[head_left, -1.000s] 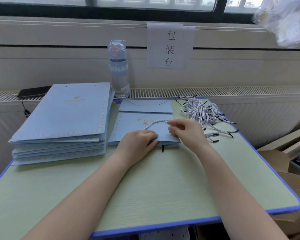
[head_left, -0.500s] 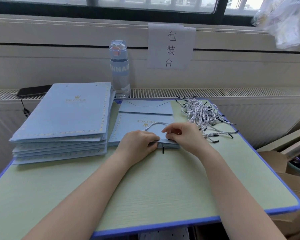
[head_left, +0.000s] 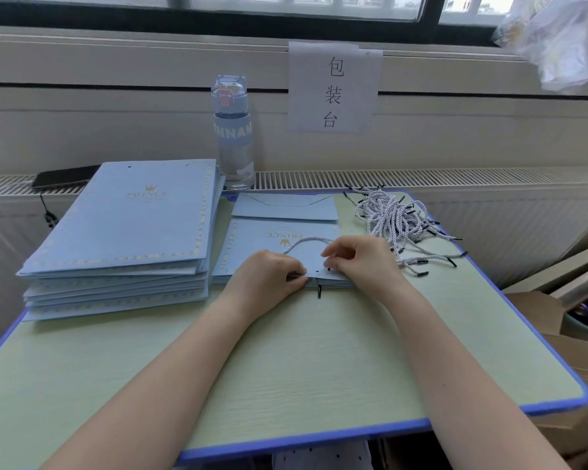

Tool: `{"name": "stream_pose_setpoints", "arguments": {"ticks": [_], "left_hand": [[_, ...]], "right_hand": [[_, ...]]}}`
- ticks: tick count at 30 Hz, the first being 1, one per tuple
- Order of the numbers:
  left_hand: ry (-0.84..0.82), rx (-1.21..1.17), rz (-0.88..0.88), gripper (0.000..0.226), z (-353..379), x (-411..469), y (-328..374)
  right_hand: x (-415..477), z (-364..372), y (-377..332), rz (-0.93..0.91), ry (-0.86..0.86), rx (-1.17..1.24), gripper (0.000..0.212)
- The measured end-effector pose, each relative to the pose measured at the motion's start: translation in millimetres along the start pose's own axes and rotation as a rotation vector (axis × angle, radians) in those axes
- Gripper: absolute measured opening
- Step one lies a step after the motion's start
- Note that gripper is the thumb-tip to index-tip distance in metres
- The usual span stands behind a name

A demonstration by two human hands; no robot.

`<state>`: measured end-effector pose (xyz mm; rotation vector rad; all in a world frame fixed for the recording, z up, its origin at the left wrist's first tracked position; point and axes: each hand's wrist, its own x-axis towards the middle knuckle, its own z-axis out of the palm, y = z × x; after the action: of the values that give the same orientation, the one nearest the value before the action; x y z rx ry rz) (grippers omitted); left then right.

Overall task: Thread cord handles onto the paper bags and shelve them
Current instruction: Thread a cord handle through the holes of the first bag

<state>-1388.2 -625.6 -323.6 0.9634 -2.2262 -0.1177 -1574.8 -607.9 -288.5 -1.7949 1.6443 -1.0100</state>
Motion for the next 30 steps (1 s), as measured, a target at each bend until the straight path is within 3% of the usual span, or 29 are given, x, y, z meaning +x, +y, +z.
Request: {"name": "stream_pose_setpoints", "arguments": {"ticks": [9, 13, 18, 24, 27, 30], "left_hand": [[-0.041, -0.024, 0.030, 0.012, -4, 2, 0], [-0.023, -0.062, 0.015, 0.019, -5, 0, -6], [0.033, -0.083, 0.002, 0.015, -3, 0, -4], [0.255, 0.023, -0.011, 0.032, -7, 0, 2], [0.276, 0.031, 0.008, 0.033, -6, 1, 3], [0.273, 0.034, -0.010, 0.035, -5, 2, 2]], "right_hand": [[-1, 14, -6, -0.048, -0.023, 0.027, 0.016], [-2, 14, -4, -0.085, -0.021, -0.027, 0.017], [-3, 12, -5, -0.115, -0.074, -0.036, 0.022], [-2, 6, -7, -0.136, -0.008, -0.063, 0.024], [-2, 3, -8, -0.136, 0.043, -0.033, 0.014], [-3, 0, -8, -0.139, 0.039, -0.045, 0.018]]}}
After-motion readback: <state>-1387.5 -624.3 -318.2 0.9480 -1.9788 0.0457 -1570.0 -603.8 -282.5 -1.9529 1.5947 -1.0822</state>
